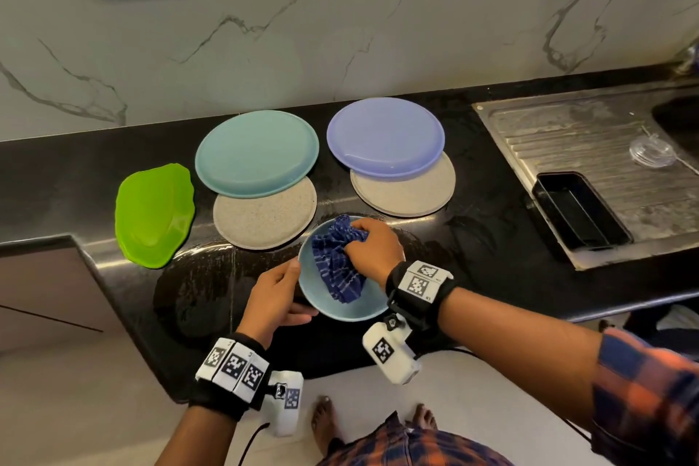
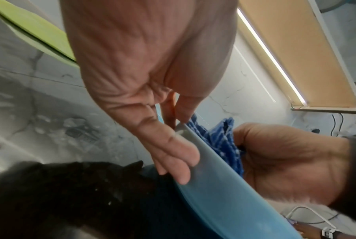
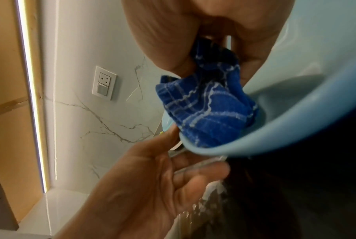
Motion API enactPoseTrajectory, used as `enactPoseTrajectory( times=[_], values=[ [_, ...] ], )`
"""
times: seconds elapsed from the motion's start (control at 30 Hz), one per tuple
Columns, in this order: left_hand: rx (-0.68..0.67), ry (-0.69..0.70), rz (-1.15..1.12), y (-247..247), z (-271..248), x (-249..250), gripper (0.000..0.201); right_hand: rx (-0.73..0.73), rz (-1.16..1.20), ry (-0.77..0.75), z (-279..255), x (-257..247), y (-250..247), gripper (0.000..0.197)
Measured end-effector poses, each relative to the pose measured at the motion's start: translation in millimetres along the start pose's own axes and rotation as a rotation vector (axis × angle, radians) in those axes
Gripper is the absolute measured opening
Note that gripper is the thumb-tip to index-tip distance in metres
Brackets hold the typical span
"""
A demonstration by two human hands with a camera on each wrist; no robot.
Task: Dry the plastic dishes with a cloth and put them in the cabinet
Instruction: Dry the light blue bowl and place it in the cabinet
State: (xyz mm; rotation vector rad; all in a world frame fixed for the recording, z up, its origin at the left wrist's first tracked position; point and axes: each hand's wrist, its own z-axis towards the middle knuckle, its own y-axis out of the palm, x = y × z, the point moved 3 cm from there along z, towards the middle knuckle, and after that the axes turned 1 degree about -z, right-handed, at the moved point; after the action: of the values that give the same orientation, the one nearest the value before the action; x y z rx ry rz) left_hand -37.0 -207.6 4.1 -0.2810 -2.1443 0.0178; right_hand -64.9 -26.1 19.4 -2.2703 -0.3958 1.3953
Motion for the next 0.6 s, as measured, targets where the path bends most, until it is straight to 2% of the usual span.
enactPoseTrajectory(
  times=[0.07,0.17,0.4,0.47,0.6],
  values=[
    [-0.034,-0.031,-0.05,0.9,0.1,0.0,0.032,-0.06,0.025,-0.008,-2.5,-1.6,18.1,0.036],
    [-0.056,-0.062,-0.116,-0.4,1.5,-2.5,0.032,-0.15,-0.09,-0.07,-4.3,-6.8,30.2,0.042],
    [-0.072,-0.058,-0.285,-0.1,2.1,-2.0,0.031,-0.445,-0.297,-0.228,-8.4,-12.2,17.3,0.051],
    [-0.054,-0.05,-0.275,-0.2,2.6,-0.8,0.032,-0.528,-0.386,-0.283,-11.1,-12.4,11.9,0.055],
    [-0.056,-0.065,-0.22,3.9,3.4,5.3,0.028,-0.65,-0.486,-0.287,-10.2,-10.2,0.4,0.056]
  ],
)
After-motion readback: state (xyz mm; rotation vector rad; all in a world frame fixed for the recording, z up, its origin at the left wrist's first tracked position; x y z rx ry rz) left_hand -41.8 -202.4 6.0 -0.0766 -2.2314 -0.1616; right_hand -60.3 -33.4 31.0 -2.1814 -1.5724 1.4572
